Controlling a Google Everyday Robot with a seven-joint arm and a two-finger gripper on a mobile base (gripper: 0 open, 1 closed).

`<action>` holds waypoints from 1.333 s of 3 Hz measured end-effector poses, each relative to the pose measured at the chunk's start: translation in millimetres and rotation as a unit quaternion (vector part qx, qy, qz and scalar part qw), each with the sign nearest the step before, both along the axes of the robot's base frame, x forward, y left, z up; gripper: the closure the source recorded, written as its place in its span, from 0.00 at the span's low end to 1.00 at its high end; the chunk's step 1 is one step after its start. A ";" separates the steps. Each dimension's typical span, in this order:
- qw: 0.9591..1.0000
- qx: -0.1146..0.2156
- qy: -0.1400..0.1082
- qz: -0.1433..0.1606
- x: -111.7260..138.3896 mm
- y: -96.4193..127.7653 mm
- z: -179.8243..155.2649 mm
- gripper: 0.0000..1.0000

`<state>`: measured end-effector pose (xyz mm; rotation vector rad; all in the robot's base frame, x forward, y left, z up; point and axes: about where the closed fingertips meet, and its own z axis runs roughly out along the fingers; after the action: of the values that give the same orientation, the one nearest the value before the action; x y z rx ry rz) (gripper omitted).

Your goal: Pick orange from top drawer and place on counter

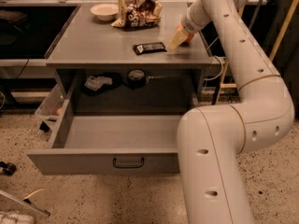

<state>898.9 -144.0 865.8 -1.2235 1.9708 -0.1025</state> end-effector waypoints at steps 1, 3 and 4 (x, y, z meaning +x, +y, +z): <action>1.000 0.007 0.010 0.004 -5.4 5.7 1.0 0.00; 0.998 -0.016 0.060 -0.015 -54.6 29.4 48.8 0.00; 0.999 0.015 0.015 -0.049 -69.3 63.8 107.6 0.00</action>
Offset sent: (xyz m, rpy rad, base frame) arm -0.1133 0.0377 0.0135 -0.0074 0.1684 0.0196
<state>829.6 -80.2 973.4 -1.1163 2.0514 -0.1048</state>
